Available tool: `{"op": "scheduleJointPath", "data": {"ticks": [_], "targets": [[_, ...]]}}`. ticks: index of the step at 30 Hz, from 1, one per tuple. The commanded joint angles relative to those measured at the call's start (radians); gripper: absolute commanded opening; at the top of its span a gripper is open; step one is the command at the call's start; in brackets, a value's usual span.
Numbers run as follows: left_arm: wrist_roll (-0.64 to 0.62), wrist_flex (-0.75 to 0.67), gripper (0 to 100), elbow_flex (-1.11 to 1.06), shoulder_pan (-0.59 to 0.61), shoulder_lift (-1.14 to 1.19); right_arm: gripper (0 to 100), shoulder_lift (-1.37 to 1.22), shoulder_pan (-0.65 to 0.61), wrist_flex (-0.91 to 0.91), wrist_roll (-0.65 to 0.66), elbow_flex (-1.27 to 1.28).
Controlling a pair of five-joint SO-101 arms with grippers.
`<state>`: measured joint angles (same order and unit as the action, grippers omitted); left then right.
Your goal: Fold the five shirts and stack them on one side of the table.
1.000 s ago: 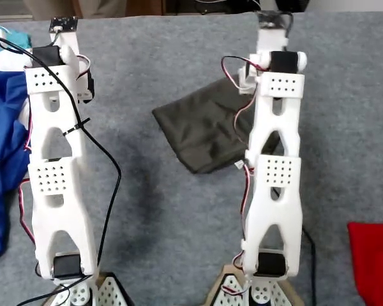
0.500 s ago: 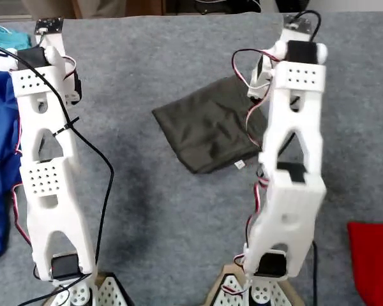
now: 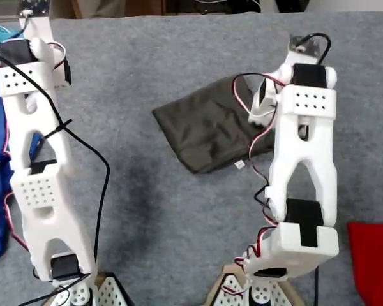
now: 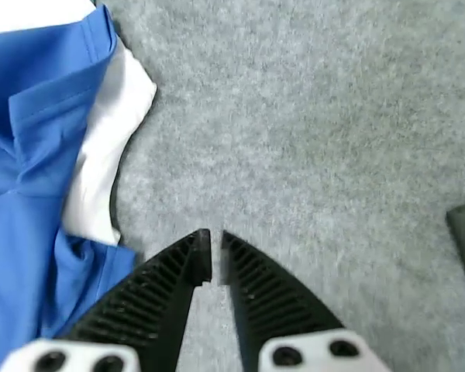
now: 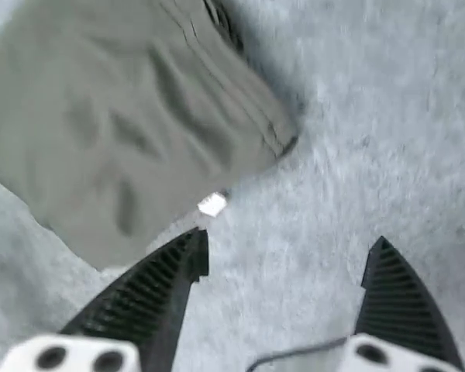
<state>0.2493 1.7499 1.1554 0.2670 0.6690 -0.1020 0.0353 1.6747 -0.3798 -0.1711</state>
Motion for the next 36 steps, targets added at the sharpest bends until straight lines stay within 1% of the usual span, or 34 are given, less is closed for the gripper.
{"op": "scheduleJointPath", "data": {"ticks": [1, 5, 7, 10, 14, 18, 21, 23, 25, 28, 36], "targets": [[0.003, 0.012, 2, -0.16, 0.0, -0.168, 32.2, 0.068, 0.008, 0.043, 0.046, 0.013], [0.003, 0.011, 2, -0.39, 0.006, -0.355, 32.2, 0.062, 0.015, 0.038, 0.051, 0.01], [0.003, 0.009, 2, -0.5, 0.011, -0.47, 32.2, 0.064, 0.027, 0.0, 0.009, 0.005], [0.003, 0.008, 2, -0.664, 0.009, -0.634, 32.2, 0.061, 0.047, -0.083, -0.146, 0.012], [0.009, 0.008, 2, -0.835, 0.011, -0.832, 32.2, 0.061, 0.039, -0.152, -0.367, 0.036], [0.011, 0.008, 2, -0.944, 0.012, -0.989, 32.2, 0.059, -0.004, -0.241, -0.572, 0.142], [0.012, 0.008, 2, -0.99, 0.012, -1.066, 32.2, 0.061, -0.044, -0.373, -0.672, 0.231], [0.014, 0.008, 2, -1.013, 0.011, -1.098, 32.2, 0.061, -0.048, -0.463, -0.689, 0.271], [0.043, 0.008, 2, -1.03, 0.008, -1.118, 32.2, 0.061, -0.054, -0.532, -0.698, 0.298], [0.078, 0.008, 2, -1.049, 0.011, -1.125, 32.2, 0.059, -0.07, -0.603, -0.7, 0.36], [0.074, 0.008, 2, -1.073, 0.011, -1.129, 32.2, 0.059, -0.071, -0.784, -0.701, 0.51]]}}
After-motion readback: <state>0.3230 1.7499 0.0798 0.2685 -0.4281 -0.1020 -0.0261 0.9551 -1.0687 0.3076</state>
